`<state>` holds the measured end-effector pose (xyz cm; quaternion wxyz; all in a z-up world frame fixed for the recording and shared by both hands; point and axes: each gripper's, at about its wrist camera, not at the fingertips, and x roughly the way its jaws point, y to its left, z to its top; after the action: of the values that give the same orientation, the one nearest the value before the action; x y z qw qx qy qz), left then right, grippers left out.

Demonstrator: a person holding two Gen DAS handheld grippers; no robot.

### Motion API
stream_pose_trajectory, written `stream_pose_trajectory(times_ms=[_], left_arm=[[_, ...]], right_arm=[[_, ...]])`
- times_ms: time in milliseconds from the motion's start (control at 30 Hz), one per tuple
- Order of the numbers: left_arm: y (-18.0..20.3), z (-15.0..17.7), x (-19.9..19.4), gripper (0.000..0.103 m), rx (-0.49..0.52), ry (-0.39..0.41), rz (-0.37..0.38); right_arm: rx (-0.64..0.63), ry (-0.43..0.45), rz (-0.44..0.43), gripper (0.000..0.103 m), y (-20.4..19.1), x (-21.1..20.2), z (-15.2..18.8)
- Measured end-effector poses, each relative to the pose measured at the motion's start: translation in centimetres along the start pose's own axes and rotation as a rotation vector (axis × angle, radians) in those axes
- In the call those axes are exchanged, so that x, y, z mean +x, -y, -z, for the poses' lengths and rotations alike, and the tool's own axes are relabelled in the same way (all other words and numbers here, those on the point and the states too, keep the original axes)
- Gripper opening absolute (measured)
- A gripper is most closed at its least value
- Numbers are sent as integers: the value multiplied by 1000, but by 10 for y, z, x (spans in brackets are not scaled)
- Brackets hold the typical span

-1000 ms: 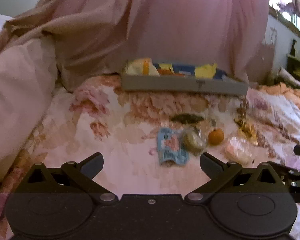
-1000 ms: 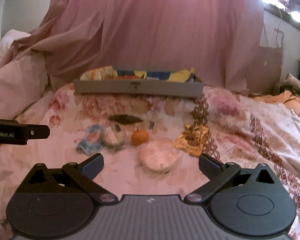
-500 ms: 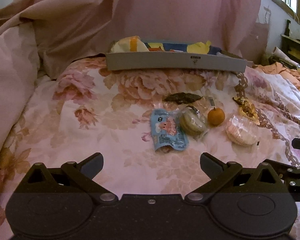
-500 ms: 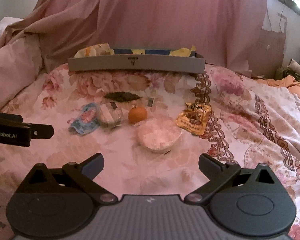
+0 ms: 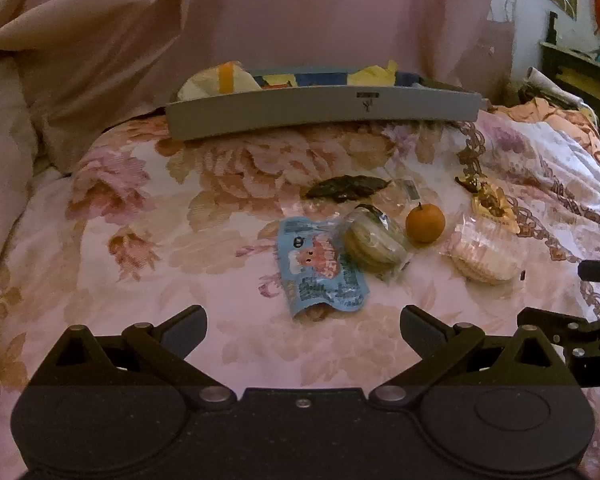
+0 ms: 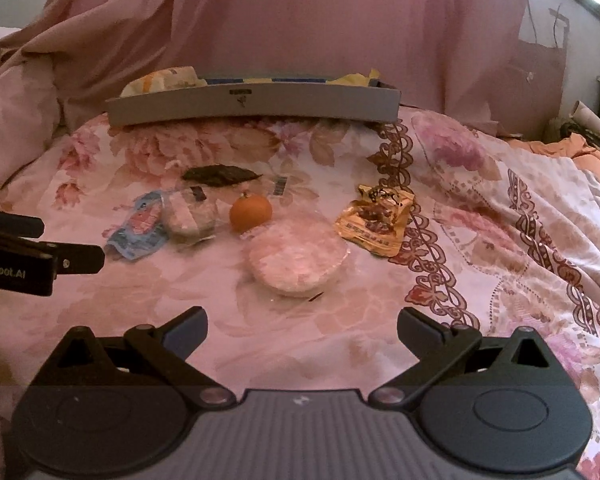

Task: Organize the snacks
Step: 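Move both open tools down toward the loose snacks on the bedspread, then grasp the blue cartoon pouch with left tool while right tool grasps pink rice cake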

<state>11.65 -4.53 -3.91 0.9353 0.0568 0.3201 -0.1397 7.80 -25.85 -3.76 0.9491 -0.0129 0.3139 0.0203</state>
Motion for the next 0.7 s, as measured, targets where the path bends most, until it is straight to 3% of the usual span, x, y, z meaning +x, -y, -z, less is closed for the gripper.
stream_pose_trajectory(times_ms=[367, 700], left_arm=[[7, -11, 38, 102, 58, -58, 24], [13, -21, 67, 102, 99, -95, 0]], right_arm=[[-92, 16, -28, 103, 1, 27, -12], [-48, -25, -118, 103, 23, 63, -19]])
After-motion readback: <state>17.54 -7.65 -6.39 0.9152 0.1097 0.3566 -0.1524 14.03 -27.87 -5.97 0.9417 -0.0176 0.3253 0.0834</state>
